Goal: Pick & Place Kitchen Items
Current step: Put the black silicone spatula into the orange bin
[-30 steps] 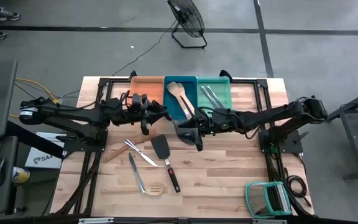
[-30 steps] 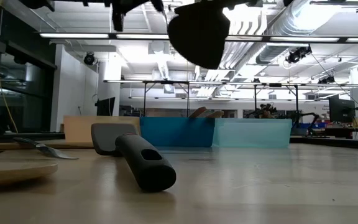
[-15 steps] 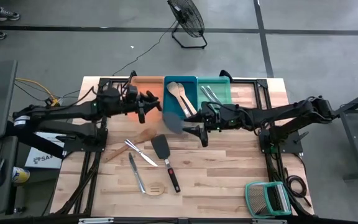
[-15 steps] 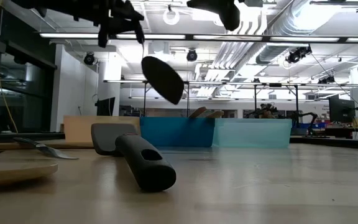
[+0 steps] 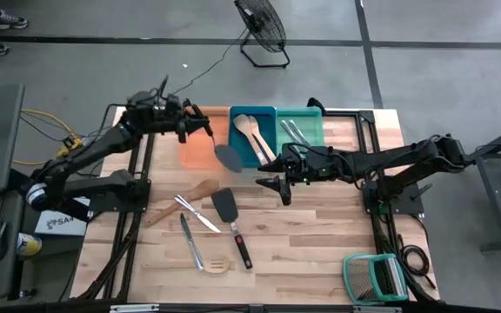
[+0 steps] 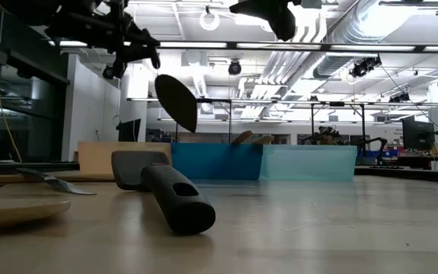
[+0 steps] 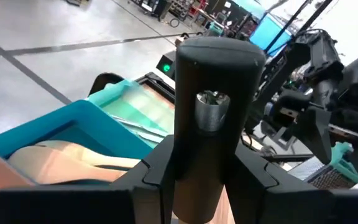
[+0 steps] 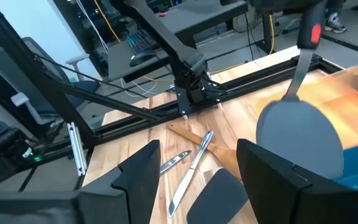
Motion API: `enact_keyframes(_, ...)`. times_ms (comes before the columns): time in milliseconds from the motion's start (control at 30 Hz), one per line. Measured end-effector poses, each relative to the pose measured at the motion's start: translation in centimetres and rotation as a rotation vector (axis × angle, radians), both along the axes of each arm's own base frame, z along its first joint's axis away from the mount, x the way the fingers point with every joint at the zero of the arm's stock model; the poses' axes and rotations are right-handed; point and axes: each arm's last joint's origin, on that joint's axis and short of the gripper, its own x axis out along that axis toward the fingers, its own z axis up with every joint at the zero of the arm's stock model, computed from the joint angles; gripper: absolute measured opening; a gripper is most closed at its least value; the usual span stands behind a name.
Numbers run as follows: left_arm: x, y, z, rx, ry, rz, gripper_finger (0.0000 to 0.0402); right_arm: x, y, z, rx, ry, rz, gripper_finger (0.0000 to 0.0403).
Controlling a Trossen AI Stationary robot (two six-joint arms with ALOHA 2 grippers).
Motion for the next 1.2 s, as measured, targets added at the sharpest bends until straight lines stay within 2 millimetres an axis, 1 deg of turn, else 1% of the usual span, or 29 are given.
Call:
enact_keyframes(100,-1.5,1.4,-0.3,-0.034,0.012,0.026,0.0099,0.0,-0.1,-0.1,0.002,0.007,-0.026,0.0203)
enact_keyframes(267,-3.9,3.2,-1.0,-0.104,0.051,0.150,0.0099,-0.1,-0.2,-0.2,-0.008,0.021,-0.071,0.0203)
enact_keyframes(367,-4.9,4.1,-1.3,-0.136,0.052,0.212,0.0099,-0.1,-0.3,-0.2,-0.016,0.020,-0.105,0.0203)
enact_keyframes(467,-5.5,4.8,-1.7,-0.165,0.055,0.234,0.0099,-0.1,-0.4,-0.2,-0.024,0.019,-0.142,0.0203)
enact_keyframes(600,-5.9,6.1,-3.0,-0.276,0.064,0.222,0.0099,-0.1,-0.5,-0.2,-0.029,0.018,-0.166,0.0203)
enact_keyframes(767,-6.3,8.5,-4.7,-0.393,0.071,0.188,0.0099,-0.1,-0.7,-0.2,-0.032,0.017,-0.187,0.0203)
enact_keyframes(867,-6.0,9.9,-4.7,-0.404,0.075,0.165,0.0099,-0.1,-0.8,-0.2,-0.027,0.017,-0.191,0.0203)
enact_keyframes(900,-5.9,10.2,-4.5,-0.376,0.067,0.164,0.0099,-0.1,-0.8,-0.2,-0.029,0.017,-0.196,0.0203)
enact_keyframes(1000,-5.9,10.3,-3.9,-0.358,0.035,0.167,0.0099,-0.1,-0.9,-0.2,-0.032,0.019,-0.217,0.0203)
enact_keyframes(1133,-5.9,10.2,-4.3,-0.390,0.053,0.176,0.0099,-0.1,-0.9,-0.3,-0.035,0.024,-0.225,0.0203)
enact_keyframes(1200,-5.7,10.1,-4.5,-0.379,0.074,0.176,0.0099,-0.1,-0.9,-0.3,-0.037,0.025,-0.235,0.0203)
